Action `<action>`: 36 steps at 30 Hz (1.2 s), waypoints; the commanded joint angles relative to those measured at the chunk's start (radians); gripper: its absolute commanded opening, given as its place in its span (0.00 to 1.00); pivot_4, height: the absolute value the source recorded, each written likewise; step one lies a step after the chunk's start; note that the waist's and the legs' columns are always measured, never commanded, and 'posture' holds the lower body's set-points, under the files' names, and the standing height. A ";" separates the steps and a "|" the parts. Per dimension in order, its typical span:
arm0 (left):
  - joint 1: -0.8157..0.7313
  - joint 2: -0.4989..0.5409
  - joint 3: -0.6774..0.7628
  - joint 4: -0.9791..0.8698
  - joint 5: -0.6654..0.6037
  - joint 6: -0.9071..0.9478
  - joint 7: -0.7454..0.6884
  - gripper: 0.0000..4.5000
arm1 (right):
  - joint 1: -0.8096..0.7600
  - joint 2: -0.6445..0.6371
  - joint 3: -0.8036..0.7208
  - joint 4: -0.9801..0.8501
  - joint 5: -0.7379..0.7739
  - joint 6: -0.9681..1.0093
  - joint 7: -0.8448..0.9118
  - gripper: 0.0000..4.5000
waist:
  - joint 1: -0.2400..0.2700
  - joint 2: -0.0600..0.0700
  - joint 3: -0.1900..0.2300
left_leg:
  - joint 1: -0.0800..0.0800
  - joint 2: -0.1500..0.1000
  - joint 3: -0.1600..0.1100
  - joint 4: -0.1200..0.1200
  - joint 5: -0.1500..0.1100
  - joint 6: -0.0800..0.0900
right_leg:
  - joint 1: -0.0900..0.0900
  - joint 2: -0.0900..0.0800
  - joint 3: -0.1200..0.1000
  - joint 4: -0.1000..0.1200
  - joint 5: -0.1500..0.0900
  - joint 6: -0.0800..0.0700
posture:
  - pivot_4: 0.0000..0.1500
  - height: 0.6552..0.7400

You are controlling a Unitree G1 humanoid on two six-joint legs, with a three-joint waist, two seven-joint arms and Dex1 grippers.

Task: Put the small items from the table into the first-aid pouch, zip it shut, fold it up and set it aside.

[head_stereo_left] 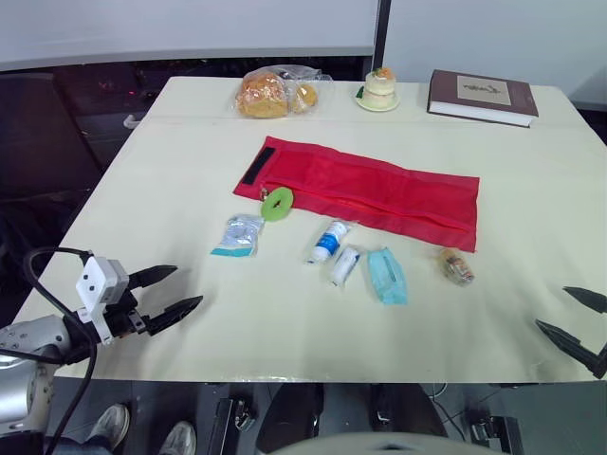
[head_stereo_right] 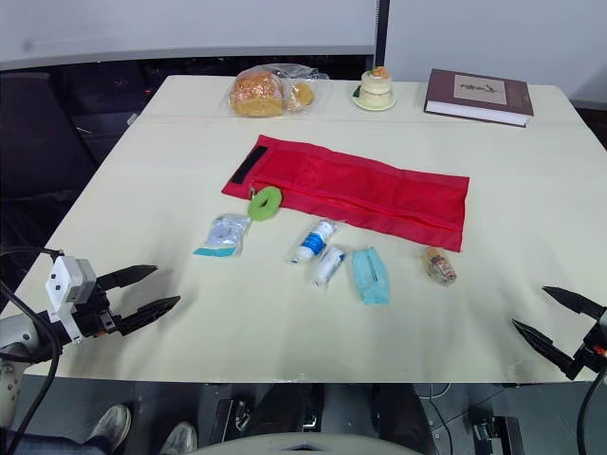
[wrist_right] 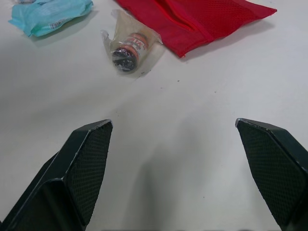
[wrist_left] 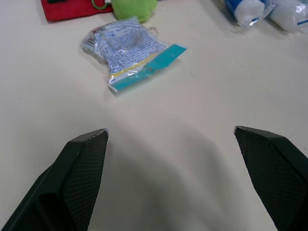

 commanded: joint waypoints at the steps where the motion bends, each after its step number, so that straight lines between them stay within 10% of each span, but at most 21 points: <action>1: -0.024 0.003 0.000 0.002 -0.001 -0.006 0.005 1.00 | -0.006 0.008 -0.027 -0.046 0.021 -0.006 -0.006 0.97 | 0.000 0.000 0.000 | 0.000 0.000 0.000 0.000 0.000 0.000 | 0.000 0.000 0.000 0.000 0.000 0.000 | 1.00 0.87; 17: -0.490 0.005 -0.183 0.176 -0.020 0.432 0.167 1.00 | -0.171 -0.017 0.181 -0.617 0.239 0.322 -0.149 0.97 | -0.001 -0.001 0.000 | 0.000 -0.001 -0.002 0.000 0.000 0.000 | 0.000 0.004 -0.002 0.002 0.003 0.005 | 1.00 0.87; 35: -0.741 -0.055 -0.273 0.361 -0.081 0.777 0.113 1.00 | -0.346 -0.018 0.296 -0.692 0.209 0.392 -0.206 0.97 | 0.000 -0.003 0.001 | -0.001 -0.003 -0.004 0.002 0.000 0.000 | 0.000 0.003 -0.002 0.003 0.003 0.005 | 1.00 0.87; 36: -0.745 -0.057 -0.262 0.368 -0.088 0.790 0.118 0.88 | -0.345 -0.018 0.296 -0.694 0.207 0.393 -0.208 1.00 | 0.000 -0.003 0.001 | -0.001 -0.003 -0.004 0.002 0.001 0.000 | 0.000 0.003 -0.003 0.003 0.003 0.005 | 1.00 0.87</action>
